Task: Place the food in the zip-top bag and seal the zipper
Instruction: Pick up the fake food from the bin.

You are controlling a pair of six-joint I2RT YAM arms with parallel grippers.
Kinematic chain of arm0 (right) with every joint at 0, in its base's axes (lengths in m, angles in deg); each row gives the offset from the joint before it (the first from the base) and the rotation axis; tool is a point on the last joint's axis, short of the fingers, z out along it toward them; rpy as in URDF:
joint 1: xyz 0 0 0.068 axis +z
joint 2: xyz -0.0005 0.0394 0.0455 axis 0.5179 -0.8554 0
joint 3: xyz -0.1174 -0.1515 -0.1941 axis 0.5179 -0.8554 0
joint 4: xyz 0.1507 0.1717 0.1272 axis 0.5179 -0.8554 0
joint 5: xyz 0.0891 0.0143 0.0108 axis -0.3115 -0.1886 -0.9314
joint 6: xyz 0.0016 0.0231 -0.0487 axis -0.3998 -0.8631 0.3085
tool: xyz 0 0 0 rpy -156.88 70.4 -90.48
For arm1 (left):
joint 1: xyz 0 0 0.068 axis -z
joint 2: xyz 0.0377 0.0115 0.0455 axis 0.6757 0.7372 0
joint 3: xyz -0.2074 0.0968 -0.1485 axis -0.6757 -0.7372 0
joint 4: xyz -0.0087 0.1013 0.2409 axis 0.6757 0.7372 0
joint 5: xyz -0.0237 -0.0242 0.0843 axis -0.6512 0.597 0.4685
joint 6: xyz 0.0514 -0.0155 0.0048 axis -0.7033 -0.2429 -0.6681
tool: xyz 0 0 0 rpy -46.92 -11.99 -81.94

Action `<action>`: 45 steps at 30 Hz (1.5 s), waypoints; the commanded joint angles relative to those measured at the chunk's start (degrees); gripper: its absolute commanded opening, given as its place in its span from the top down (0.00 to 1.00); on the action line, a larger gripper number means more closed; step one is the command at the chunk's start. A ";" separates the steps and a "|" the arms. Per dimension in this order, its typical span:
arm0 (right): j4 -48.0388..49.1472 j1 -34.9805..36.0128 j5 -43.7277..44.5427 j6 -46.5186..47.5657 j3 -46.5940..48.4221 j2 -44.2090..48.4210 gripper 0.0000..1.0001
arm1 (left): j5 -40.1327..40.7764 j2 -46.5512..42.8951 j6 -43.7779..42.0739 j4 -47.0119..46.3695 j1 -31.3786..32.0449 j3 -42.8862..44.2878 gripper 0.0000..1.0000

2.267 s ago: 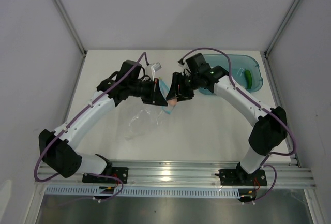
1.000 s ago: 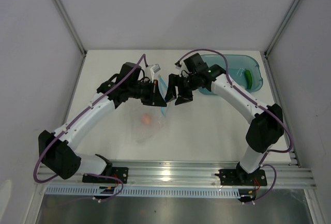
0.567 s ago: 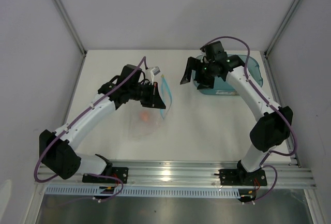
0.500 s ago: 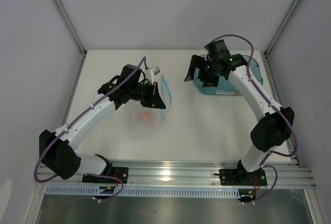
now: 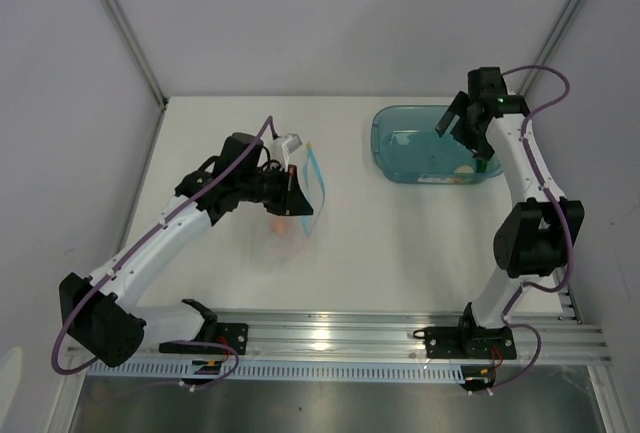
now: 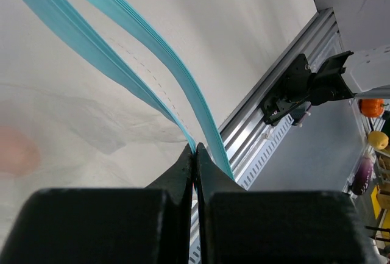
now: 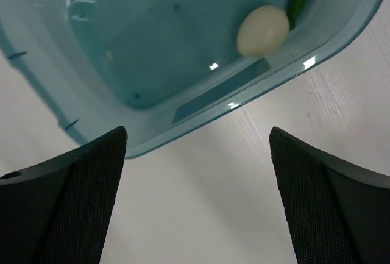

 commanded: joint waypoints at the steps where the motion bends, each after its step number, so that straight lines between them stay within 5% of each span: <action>1: -3.82 -0.82 8.26 -2.40 3.65 -6.73 0.01 | 1.09 -1.99 -2.60 -0.49 -0.42 -0.33 0.99; 9: -8.13 -1.43 18.02 -4.41 12.00 -17.64 0.01 | 3.64 1.61 -5.41 2.94 -0.34 4.31 0.99; 20: -9.01 -3.81 18.12 -2.66 19.64 -28.98 0.03 | 4.70 4.16 -7.08 4.44 -0.42 6.79 0.99; 45: -0.76 -5.40 8.71 -1.17 9.10 -29.96 0.14 | 4.17 7.85 -6.47 4.44 -0.42 7.84 0.99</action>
